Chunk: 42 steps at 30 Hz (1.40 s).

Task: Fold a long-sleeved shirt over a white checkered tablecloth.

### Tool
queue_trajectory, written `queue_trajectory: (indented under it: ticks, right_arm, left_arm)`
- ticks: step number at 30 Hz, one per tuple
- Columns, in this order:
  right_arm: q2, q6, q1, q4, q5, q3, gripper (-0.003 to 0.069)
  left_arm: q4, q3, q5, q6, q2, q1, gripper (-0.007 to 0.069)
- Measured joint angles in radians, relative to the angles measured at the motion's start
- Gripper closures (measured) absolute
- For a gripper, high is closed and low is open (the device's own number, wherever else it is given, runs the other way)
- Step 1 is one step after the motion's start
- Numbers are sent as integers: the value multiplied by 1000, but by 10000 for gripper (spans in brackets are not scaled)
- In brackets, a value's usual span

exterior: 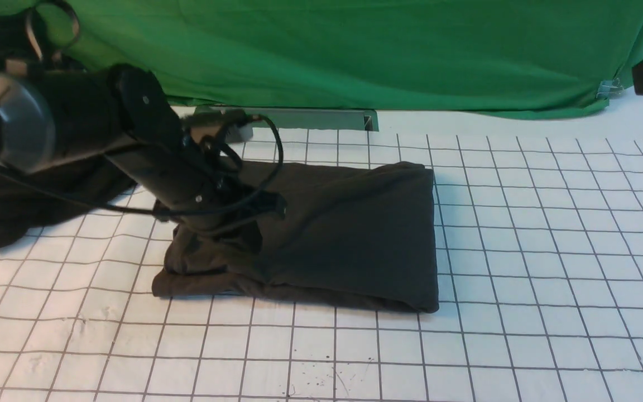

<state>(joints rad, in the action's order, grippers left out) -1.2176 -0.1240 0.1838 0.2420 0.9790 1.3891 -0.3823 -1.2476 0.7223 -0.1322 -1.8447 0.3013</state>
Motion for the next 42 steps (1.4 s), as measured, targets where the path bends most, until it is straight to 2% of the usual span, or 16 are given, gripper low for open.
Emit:
queue_trajectory:
  ticks: [5, 10, 14, 21, 25, 27, 29, 34, 42]
  right_arm:
    - [122, -1, -4, -1, 10, -66, 659]
    - [295, -27, -5, 0, -73, -131, 659]
    - [509, -78, -5, -2, -225, -246, 659]
    - [871, -127, -5, -3, -530, -525, 659]
    - [1027, -118, -5, -3, -654, -682, 659]
    - [1114, -109, -5, -3, -749, -785, 657]
    - [1156, -108, -5, -3, -801, -835, 649]
    - [1186, -107, -5, -3, -832, -909, 575]
    - [1189, -107, -5, -3, -840, -913, 530]
  left_arm:
    - [-35, 91, -64, 29, -45, -2, 629]
    - [-8, 111, -66, 31, 7, -3, 629]
    - [62, 122, -71, 32, 182, -8, 629]
    - [81, 146, -58, 32, 559, -10, 629]
    - [83, 251, -164, 32, 783, -10, 629]
    - [83, 378, -274, 41, 956, -10, 629]
    - [83, 463, -316, 63, 1059, -10, 629]
    - [85, 723, -391, 116, 1348, -10, 629]
    - [87, 881, -468, 132, 1588, -10, 627]
